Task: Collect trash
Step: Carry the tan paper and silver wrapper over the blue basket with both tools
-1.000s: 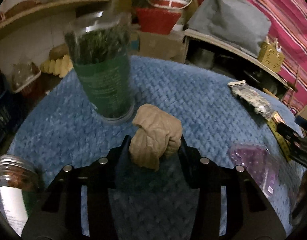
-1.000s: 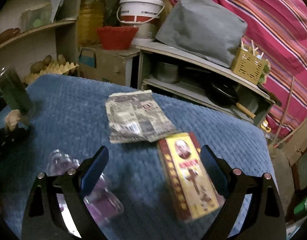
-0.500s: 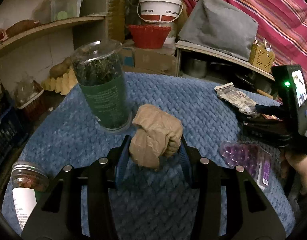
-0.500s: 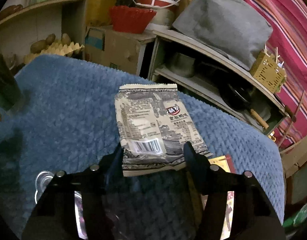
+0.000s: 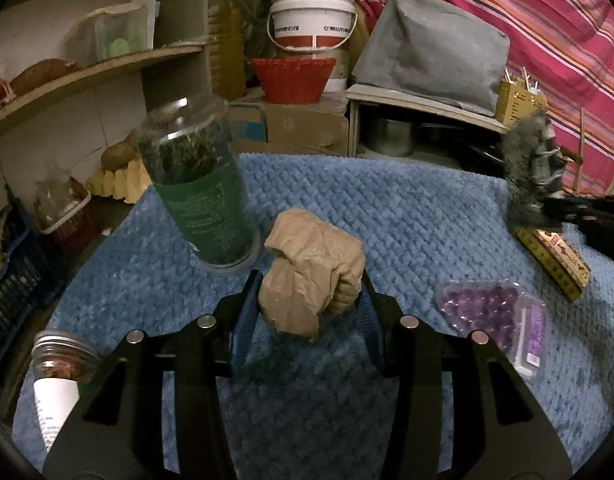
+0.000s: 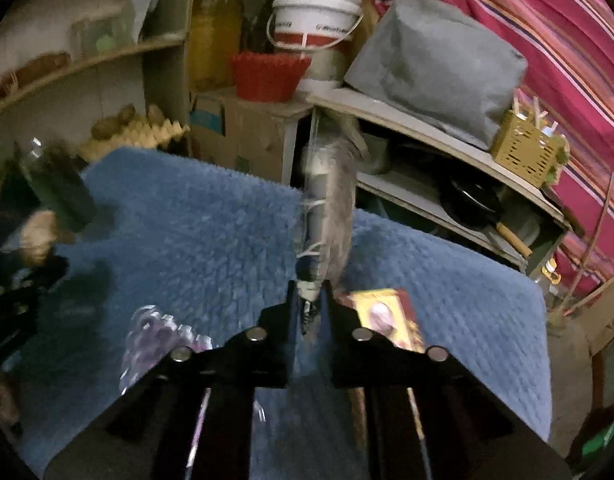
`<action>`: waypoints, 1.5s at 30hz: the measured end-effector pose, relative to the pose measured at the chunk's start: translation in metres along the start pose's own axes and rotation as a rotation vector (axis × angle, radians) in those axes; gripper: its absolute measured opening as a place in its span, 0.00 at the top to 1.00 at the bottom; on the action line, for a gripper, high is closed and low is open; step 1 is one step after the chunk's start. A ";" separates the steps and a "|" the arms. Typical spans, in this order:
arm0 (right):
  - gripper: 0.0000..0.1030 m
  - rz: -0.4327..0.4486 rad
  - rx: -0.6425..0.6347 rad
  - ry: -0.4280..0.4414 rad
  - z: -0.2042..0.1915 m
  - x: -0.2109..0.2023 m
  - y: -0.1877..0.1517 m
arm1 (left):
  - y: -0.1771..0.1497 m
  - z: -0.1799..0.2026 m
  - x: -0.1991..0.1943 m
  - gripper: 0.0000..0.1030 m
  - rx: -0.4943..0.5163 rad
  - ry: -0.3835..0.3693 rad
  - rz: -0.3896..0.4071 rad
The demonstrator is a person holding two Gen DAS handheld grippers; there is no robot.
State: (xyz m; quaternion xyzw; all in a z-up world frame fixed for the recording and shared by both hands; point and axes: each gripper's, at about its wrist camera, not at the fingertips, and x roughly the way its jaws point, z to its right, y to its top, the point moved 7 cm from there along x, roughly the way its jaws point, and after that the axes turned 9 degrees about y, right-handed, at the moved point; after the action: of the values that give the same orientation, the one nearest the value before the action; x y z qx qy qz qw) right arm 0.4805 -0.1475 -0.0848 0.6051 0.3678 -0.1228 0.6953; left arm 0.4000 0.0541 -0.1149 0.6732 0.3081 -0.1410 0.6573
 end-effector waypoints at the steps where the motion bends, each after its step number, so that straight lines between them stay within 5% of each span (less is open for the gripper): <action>1: 0.91 0.015 0.013 0.009 0.004 -0.016 -0.002 | 0.002 0.001 -0.004 0.56 0.001 -0.003 0.007; 11: 0.92 0.057 0.068 0.027 0.037 -0.125 -0.053 | 0.008 0.047 -0.077 0.56 0.050 -0.082 0.062; 31: 0.92 0.068 0.378 -0.248 0.195 -0.315 -0.252 | -0.069 0.291 -0.222 0.56 0.301 -0.435 0.090; 45: 0.92 0.061 0.504 -0.355 0.250 -0.366 -0.335 | -0.133 0.435 -0.289 0.56 0.455 -0.624 0.087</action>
State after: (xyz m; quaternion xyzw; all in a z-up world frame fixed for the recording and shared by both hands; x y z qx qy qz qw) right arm 0.1088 -0.5605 -0.0960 0.7384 0.1803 -0.2929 0.5801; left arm 0.1910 -0.4423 -0.0912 0.7389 0.0251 -0.3757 0.5588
